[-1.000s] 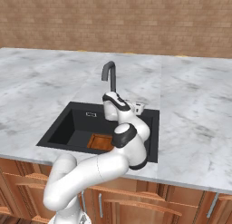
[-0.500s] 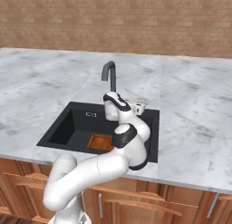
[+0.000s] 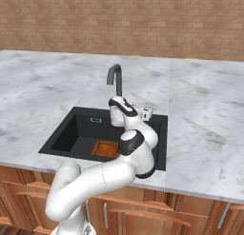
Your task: Turn on the sink faucet with hot water and rinse the cutting board for ten seconds, then turn off the faucet. Push the cutting board to reach the water if necessary.
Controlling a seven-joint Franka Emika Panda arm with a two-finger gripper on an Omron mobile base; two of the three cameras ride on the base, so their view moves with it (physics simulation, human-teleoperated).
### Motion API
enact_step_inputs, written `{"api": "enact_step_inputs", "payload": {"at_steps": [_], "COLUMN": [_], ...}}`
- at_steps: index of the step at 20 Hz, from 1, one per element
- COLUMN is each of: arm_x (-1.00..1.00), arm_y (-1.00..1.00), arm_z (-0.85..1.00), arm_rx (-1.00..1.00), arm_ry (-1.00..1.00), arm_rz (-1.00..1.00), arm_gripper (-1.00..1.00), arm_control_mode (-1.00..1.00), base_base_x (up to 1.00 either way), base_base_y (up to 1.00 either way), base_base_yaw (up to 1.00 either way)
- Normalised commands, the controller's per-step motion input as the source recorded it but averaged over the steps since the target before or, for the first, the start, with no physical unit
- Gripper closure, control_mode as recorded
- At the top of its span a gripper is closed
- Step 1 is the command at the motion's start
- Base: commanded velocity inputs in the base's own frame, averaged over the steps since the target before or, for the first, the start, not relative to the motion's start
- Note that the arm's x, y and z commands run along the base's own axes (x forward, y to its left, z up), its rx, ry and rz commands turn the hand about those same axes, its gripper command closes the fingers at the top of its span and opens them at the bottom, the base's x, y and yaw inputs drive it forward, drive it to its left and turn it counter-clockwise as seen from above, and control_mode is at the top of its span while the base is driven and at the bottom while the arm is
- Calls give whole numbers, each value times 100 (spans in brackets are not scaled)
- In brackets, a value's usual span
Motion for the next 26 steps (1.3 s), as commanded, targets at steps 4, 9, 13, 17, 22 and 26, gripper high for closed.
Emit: {"api": "enact_step_inputs", "payload": {"at_steps": [4, 9, 13, 17, 22, 26], "arm_x": [0, 0, 0, 0, 0, 0], "arm_y": [-31, -37, -43, -45, -48, -45], "arm_z": [0, 0, 0, 0, 0, 0], "arm_rx": [0, 0, 0, 0, 0, 0], "arm_ry": [0, 0, 0, 0, 0, 0], "arm_rz": [0, 0, 0, 0, 0, 0], "arm_gripper": [-100, -100, -100, -100, -100, -100], "arm_control_mode": [-100, -100, -100, -100, -100, -100], "base_base_x": [0, 0, 0, 0, 0, 0], "base_base_y": [0, 0, 0, 0, 0, 0], "base_base_yaw": [0, 0, 0, 0, 0, 0]}}
